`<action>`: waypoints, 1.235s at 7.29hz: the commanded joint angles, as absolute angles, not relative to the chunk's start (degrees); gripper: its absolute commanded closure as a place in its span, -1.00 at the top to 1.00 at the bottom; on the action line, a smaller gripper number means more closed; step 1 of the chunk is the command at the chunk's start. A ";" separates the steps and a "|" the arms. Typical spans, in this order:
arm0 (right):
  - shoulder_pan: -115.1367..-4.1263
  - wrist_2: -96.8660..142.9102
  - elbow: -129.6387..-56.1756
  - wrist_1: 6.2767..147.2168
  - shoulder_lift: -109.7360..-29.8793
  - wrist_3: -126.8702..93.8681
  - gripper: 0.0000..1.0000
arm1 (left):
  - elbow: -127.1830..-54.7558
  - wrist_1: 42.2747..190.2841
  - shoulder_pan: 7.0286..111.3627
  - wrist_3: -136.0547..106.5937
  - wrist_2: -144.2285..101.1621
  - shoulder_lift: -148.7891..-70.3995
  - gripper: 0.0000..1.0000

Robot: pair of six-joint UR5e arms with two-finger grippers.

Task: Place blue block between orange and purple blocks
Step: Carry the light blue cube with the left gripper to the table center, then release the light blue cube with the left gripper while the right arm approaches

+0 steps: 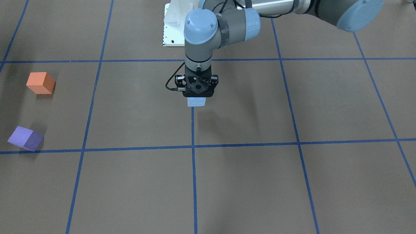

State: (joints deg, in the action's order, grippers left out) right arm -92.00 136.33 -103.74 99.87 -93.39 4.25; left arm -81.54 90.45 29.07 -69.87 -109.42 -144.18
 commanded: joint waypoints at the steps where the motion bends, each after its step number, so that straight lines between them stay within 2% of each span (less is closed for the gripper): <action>1: -89.06 137.37 -114.90 101.33 -93.16 -8.28 1.00 | -74.81 96.76 28.39 -70.05 -107.76 -145.46 -1.00; 3: -85.10 138.86 -122.14 109.19 -87.66 -14.13 1.00 | -74.36 96.86 28.74 -69.44 -106.80 -145.28 -1.00; 5: -79.67 138.96 -126.10 116.17 -80.02 -22.61 1.00 | -73.57 96.77 29.35 -69.35 -106.17 -145.11 -0.97; 6: -74.76 138.87 -128.30 116.19 -75.80 -33.55 1.00 | -73.22 96.77 29.36 -69.43 -106.08 -145.02 -0.76; 7: -70.44 138.78 -129.71 116.28 -72.02 -40.97 1.00 | -73.13 96.77 29.27 -69.43 -106.17 -145.02 -0.74; 8: -67.27 138.61 -130.51 116.63 -69.29 -46.35 1.00 | -72.86 96.77 29.18 -69.43 -106.17 -144.93 -0.24; 9: -64.54 138.08 -130.60 116.63 -66.30 -50.58 1.00 | -72.43 96.85 28.92 -69.52 -106.08 -144.93 0.90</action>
